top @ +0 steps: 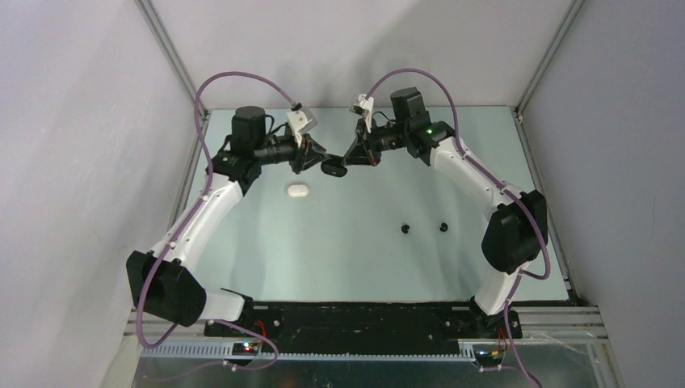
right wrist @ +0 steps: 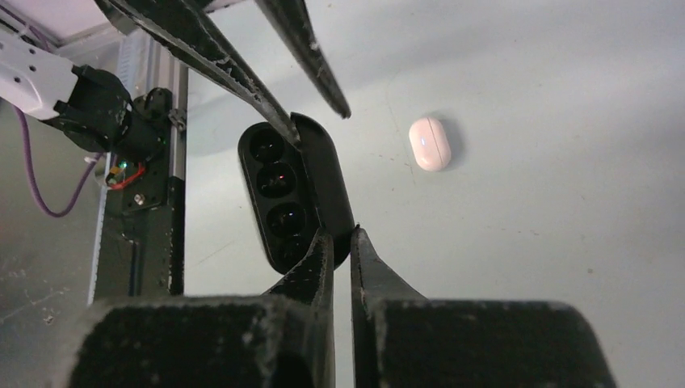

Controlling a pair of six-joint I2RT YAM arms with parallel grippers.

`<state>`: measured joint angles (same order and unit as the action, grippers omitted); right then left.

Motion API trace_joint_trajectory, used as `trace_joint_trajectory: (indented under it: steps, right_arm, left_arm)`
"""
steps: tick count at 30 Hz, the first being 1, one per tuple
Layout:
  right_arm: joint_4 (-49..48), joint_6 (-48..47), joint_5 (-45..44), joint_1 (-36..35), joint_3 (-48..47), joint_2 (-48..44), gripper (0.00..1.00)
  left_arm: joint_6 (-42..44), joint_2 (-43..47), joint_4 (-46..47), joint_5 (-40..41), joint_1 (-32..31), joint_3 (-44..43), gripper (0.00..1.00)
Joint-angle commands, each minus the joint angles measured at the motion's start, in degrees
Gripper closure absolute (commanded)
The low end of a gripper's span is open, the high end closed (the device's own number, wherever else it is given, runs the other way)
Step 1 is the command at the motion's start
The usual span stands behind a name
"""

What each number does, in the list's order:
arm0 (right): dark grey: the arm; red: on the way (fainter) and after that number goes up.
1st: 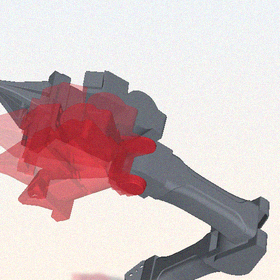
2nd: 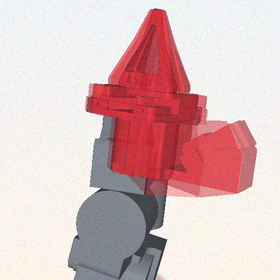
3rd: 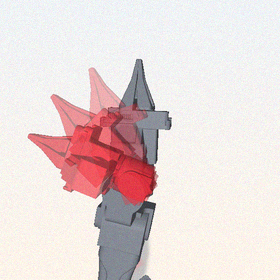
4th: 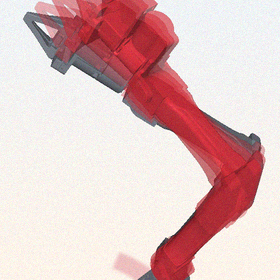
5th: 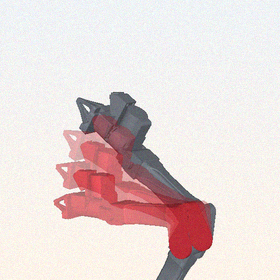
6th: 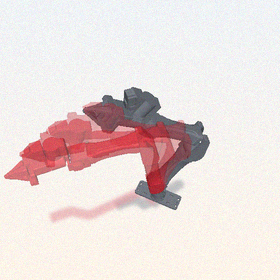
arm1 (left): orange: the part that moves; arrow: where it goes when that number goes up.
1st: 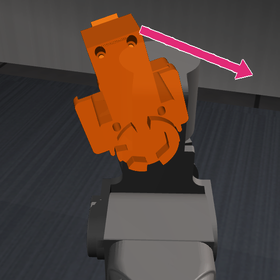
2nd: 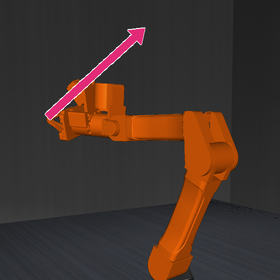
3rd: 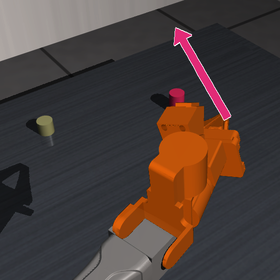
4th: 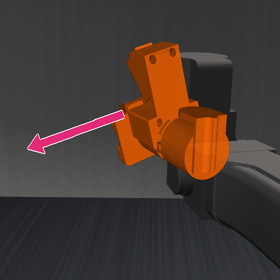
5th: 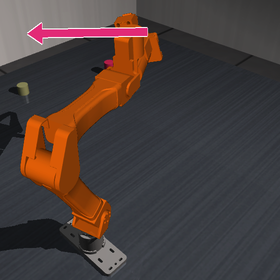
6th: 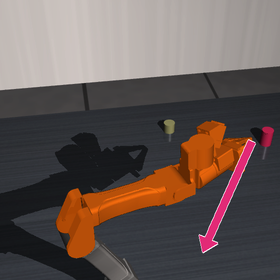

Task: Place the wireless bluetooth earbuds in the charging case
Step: Adjust the charging case.

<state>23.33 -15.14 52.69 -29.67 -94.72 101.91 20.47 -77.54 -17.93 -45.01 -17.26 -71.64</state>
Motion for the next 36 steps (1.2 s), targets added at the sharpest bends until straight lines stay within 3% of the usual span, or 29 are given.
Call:
trace_joint_trajectory:
  steps: [1,3,7,17,21,25,36]
  right_arm:
    - [2.51,-8.8,-2.13,-0.57,-2.49,-0.57,1.0]
    - [6.0,-15.22,-4.17,-0.93,-3.02,-0.83,1.0]
    - [10.7,-25.53,-7.36,-1.36,-3.85,-0.97,1.0]
    - [8.94,-36.63,-14.86,-4.48,-2.5,-2.66,1.0]
    - [8.15,-40.01,-16.8,-5.52,-2.32,-3.07,1.0]
    - [7.05,-41.92,-17.91,-6.34,-1.57,-3.69,1.0]
    - [7.6,-43.53,-19.47,-8.89,-1.11,-5.09,1.0]
  left_arm:
    - [-6.76,1.28,1.99,-0.13,0.44,-1.33,0.6]
    - [-8.81,1.74,1.38,-2.19,1.08,-1.78,0.5]
    - [-12.68,0.64,-1.24,-4.93,2.21,-4.53,0.42]
    - [-17.2,-5.2,-2.78,-5.68,2.14,-7.11,0.48]
    - [-18.99,-7.14,-5.28,-6.61,2.14,-8.42,0.45]
    - [-20.08,-8.24,-6.99,-7.76,2.06,-8.58,0.44]
    - [-17.98,-9.81,-10.83,-7.8,1.88,-7.48,0.55]
